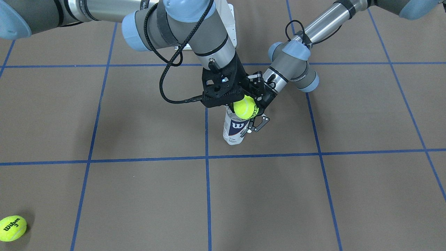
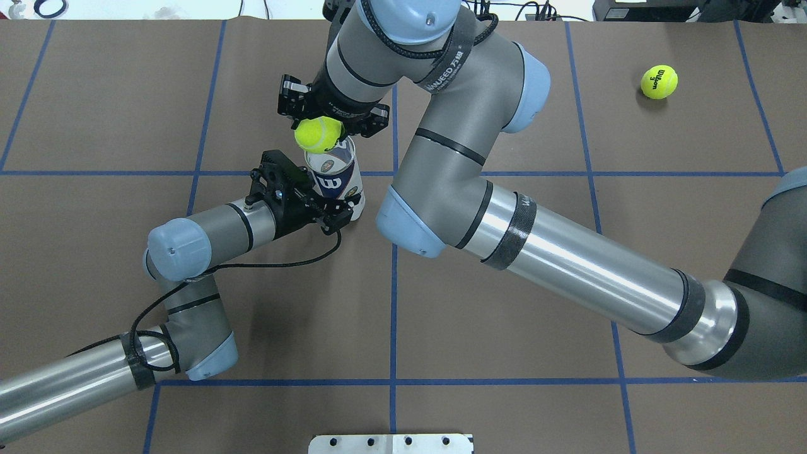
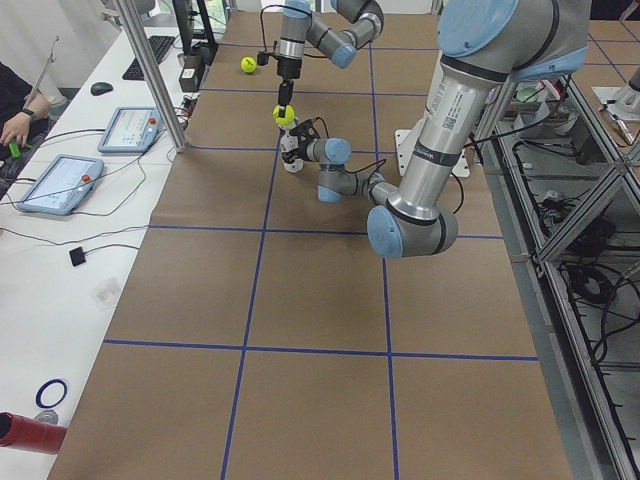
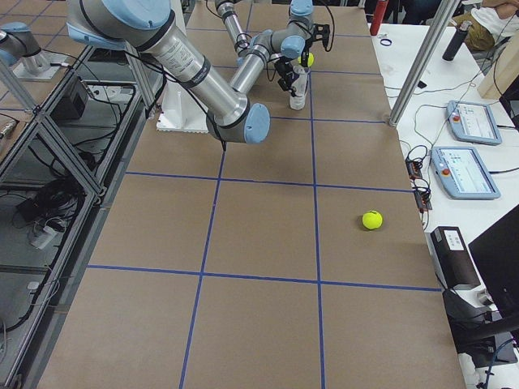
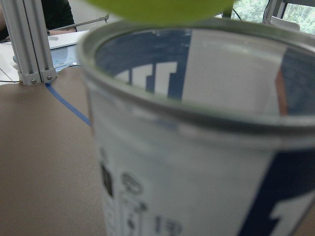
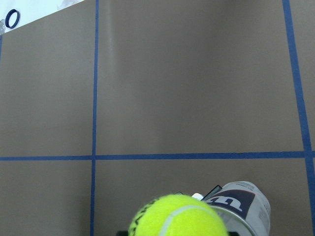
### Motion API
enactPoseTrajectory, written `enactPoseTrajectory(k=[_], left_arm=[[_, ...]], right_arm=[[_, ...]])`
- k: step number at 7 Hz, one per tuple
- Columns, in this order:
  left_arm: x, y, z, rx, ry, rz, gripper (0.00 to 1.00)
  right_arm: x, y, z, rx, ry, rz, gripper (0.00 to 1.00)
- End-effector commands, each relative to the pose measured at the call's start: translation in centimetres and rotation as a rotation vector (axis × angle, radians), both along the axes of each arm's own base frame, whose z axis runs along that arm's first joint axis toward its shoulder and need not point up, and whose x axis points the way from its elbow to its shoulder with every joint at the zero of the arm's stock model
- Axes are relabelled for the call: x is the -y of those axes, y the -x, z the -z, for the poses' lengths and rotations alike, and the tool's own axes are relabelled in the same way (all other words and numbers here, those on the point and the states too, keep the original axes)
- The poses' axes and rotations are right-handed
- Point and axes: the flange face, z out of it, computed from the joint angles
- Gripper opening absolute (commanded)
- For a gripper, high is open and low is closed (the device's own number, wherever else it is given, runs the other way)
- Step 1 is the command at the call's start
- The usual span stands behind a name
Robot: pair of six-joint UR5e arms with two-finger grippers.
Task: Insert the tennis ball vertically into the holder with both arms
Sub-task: 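Lower the ball into the can's mouth with the right gripper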
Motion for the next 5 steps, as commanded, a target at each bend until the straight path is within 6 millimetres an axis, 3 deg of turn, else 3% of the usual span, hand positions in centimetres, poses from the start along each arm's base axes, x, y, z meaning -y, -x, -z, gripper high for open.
enactPoseTrajectory(k=[1,5], left_arm=[[0.02,-0.01,-0.05,0.002,0.001,0.0,0.72],[0.02,-0.01,-0.05,0.002,0.001,0.0,0.72]], right_arm=[[-0.23,-0.26,0.31,0.008,-0.002,0.005,0.0],[-0.06,-0.29,-0.51,-0.006,0.006,0.011,0.0]])
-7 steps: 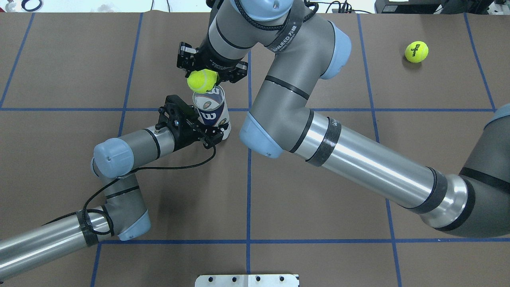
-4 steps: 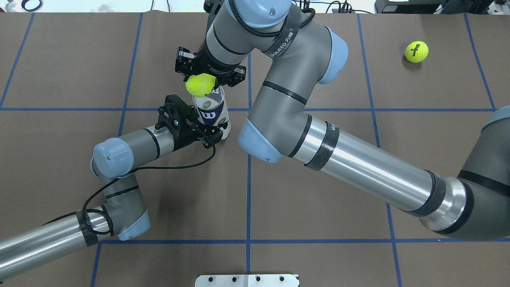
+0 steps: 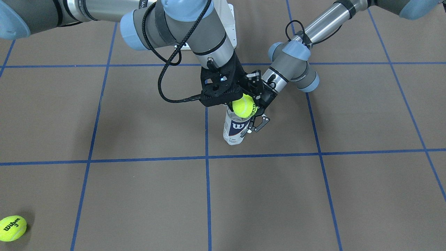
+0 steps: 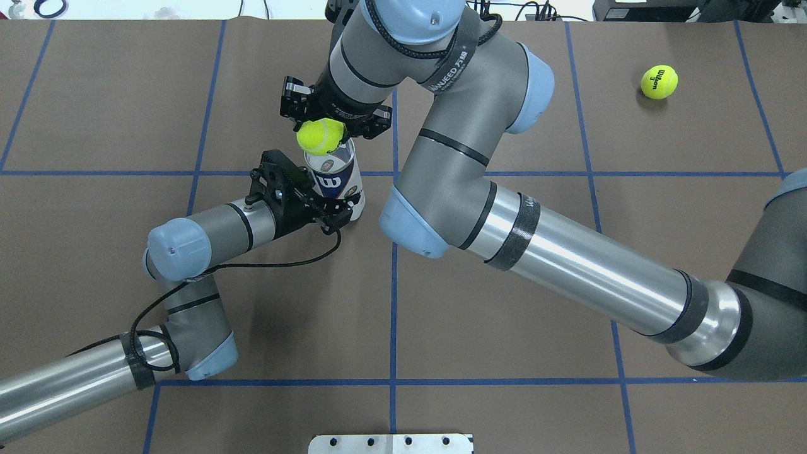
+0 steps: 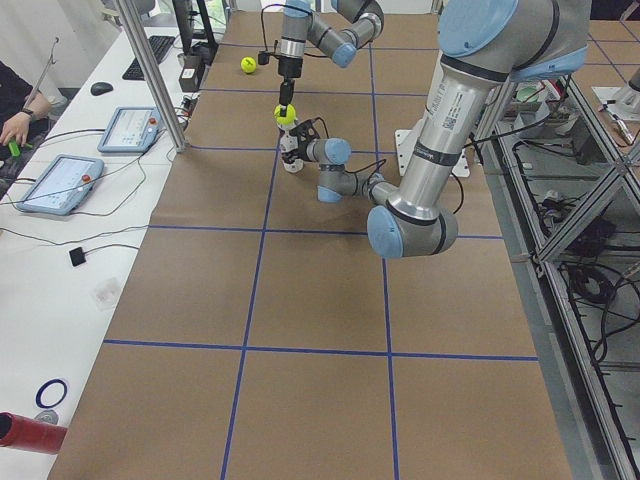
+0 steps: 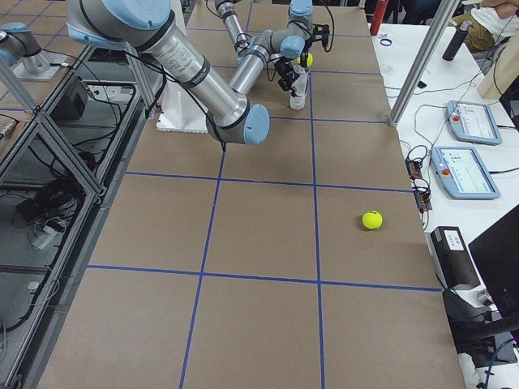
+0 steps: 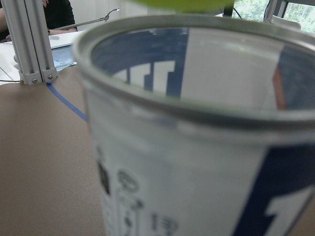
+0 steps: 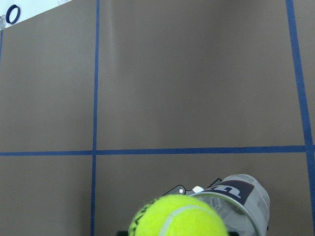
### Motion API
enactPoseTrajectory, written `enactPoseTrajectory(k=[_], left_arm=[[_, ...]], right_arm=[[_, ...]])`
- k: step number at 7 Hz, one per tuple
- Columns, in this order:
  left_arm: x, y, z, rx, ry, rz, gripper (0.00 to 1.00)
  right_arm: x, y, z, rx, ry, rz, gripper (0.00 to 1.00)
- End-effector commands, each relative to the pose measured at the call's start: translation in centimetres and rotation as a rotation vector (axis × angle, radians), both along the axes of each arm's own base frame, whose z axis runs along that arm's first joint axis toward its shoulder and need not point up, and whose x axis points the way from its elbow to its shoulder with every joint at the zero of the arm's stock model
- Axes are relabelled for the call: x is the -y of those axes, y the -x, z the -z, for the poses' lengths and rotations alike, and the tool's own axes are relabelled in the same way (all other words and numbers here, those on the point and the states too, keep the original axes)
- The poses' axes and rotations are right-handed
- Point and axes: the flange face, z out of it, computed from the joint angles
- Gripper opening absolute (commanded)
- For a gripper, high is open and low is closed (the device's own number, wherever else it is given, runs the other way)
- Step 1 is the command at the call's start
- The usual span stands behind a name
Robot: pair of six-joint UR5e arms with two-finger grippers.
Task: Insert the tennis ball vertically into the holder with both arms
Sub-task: 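Lower the ball into the can's mouth with the right gripper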
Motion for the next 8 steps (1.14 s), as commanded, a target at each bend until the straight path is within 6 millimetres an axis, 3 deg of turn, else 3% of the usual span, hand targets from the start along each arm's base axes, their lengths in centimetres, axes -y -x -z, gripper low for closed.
enactPoseTrajectory(k=[1,2,3,4,8], left_arm=[[0.01,-0.02,-0.02,0.001,0.001,0.0,0.72],[0.01,-0.02,-0.02,0.001,0.001,0.0,0.72],[0.01,-0.02,-0.02,0.001,0.001,0.0,0.73],[-0.01,-0.02,-0.02,0.001,0.001,-0.002,0.73],[0.01,-0.03,-0.03,0.003,0.001,0.0,0.73]], right_arm=[[0.08,-0.04,-0.28,-0.005,0.003,0.0,0.0],[-0.02,-0.17,-0.11,0.0,0.009,-0.003,0.01],[-0.03,-0.19,-0.18,-0.001,0.011,-0.004,0.71],[-0.05,-0.21,-0.07,0.0,0.01,-0.004,0.98],[-0.13,-0.32,0.17,0.008,0.022,-0.01,0.98]])
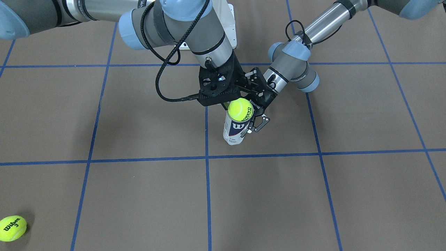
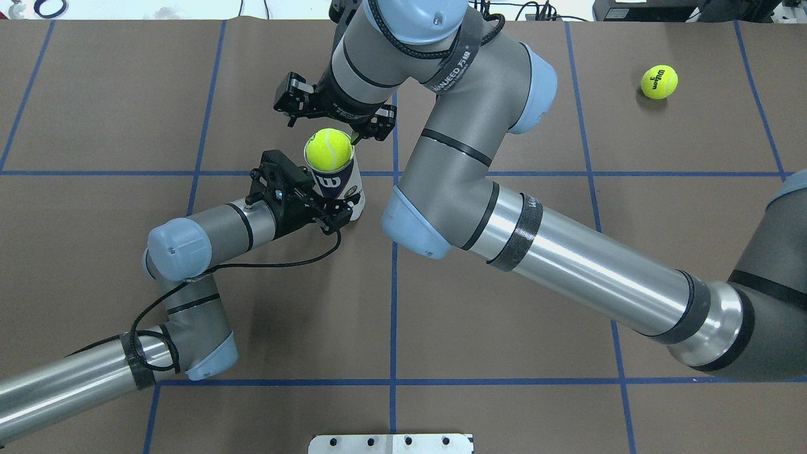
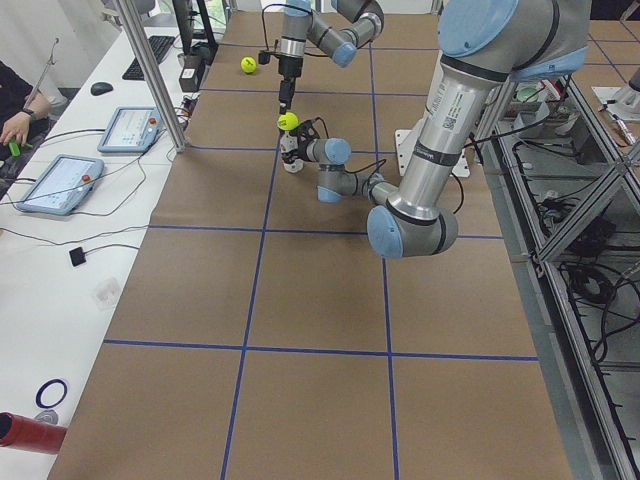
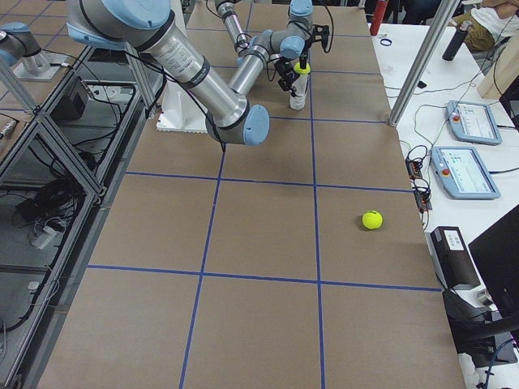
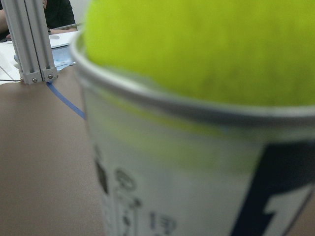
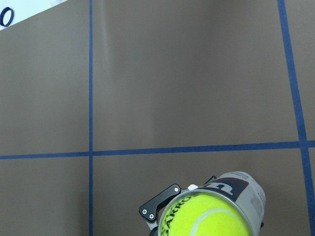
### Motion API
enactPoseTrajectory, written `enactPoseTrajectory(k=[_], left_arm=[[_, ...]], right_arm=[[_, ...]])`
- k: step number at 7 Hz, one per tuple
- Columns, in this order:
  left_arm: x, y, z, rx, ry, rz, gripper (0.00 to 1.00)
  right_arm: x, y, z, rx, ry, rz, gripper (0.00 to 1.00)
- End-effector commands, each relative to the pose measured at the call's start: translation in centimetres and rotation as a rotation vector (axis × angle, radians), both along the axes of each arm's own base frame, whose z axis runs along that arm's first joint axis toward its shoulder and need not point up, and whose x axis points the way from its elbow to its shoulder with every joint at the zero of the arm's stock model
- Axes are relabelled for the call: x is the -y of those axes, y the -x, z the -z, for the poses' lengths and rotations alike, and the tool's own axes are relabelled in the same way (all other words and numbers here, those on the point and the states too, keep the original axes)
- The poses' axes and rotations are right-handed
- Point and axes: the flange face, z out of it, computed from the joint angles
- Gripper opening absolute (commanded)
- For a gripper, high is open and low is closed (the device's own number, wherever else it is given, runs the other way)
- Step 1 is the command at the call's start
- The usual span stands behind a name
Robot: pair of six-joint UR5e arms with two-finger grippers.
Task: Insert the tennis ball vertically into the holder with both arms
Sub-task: 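Lower the ball into the can's mouth with the right gripper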
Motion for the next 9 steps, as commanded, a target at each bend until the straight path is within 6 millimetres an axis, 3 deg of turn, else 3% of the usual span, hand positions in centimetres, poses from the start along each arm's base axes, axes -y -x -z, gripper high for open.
enactPoseTrajectory(k=[1,2,3,6,9], left_arm=[[0.0,0.0,0.0,0.001,0.001,0.0,0.73],[0.1,0.0,0.0,0.002,-0.001,0.0,0.73],[0.1,0.1,0.0,0.001,0.001,0.002,0.73],[0.1,0.1,-0.1,0.002,0.001,0.0,0.73],[0.1,0.1,-0.1,0.002,0.001,0.002,0.73]], right_arm=[[-0.2,-0.4,0.5,0.013,-0.001,-0.004,0.98],[-0.3,-0.6,0.9,0.022,0.015,-0.012,0.64],[-0.2,-0.9,0.9,0.024,0.013,-0.015,0.01],[-0.1,-1.0,0.8,0.022,0.004,-0.015,0.0],[-0.2,0.4,-1.7,-0.013,0.017,-0.006,0.0]])
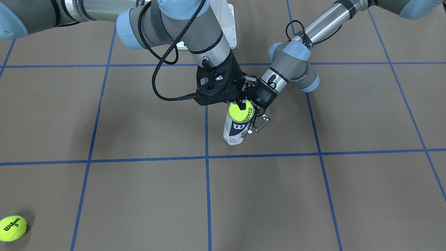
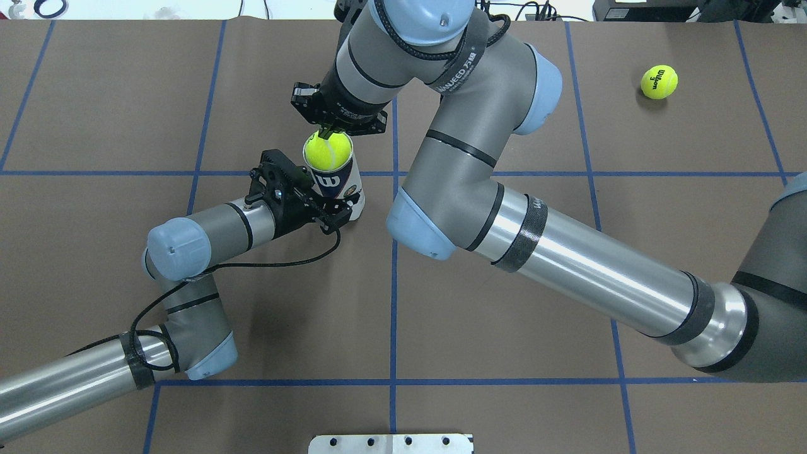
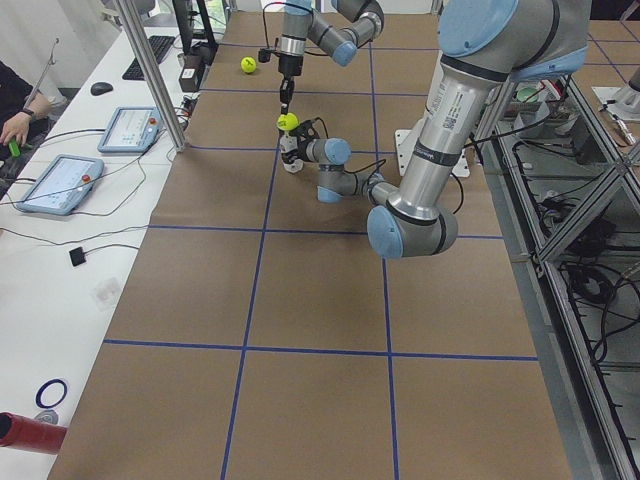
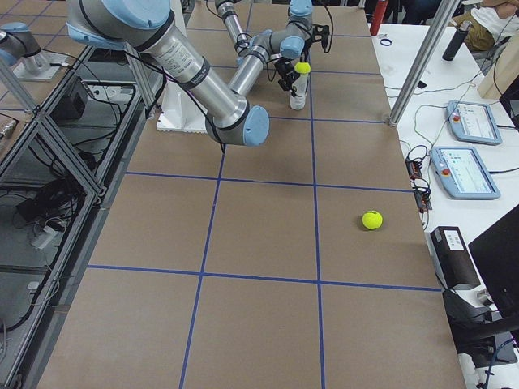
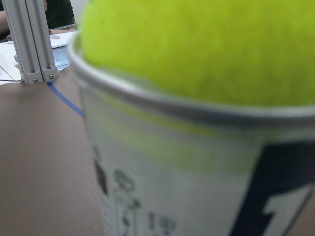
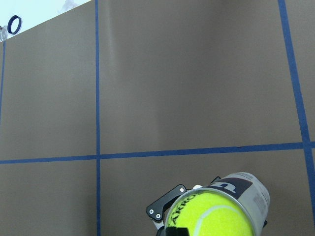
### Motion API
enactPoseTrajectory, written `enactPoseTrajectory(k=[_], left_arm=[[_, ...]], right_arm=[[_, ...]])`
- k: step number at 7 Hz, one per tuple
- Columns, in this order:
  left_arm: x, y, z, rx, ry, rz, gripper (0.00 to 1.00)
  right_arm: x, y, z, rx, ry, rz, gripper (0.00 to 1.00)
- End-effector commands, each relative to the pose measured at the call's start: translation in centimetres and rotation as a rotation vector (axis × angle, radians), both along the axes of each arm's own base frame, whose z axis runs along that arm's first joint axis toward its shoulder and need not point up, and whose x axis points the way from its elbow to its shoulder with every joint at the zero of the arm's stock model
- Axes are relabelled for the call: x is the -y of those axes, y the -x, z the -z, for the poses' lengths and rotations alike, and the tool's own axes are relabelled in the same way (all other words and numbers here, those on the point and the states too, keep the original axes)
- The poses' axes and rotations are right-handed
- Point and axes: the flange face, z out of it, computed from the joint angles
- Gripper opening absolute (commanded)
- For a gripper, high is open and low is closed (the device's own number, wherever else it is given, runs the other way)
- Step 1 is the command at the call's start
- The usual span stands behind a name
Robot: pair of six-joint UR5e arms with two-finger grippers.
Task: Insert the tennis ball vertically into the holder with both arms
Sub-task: 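Open the right gripper and lift it away from the can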
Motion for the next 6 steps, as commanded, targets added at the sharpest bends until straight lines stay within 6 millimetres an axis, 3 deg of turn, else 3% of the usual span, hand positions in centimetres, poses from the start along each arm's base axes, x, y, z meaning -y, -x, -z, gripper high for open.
enactPoseTrajectory(k=[1,3,4,5,6], left_arm=[[0.0,0.0,0.1,-0.001,0.0,0.0,0.73],[0.0,0.0,0.0,0.001,0.0,-0.001,0.73],[0.0,0.0,0.0,0.0,-0.002,0.0,0.73],[0.0,0.0,0.0,0.001,-0.001,-0.001,0.73],[0.0,0.0,-0.1,0.001,-0.001,0.0,0.73]], right_arm=[[-0.3,0.6,-0.8,-0.011,0.006,0.009,0.0],[0.3,-0.8,0.2,0.011,-0.007,-0.007,0.0],[1.7,-3.0,0.8,0.026,-0.013,-0.038,0.0],[3.5,-5.5,0.5,0.03,-0.006,-0.056,0.57],[6.3,-8.8,-1.0,0.019,0.0,-0.073,0.98]])
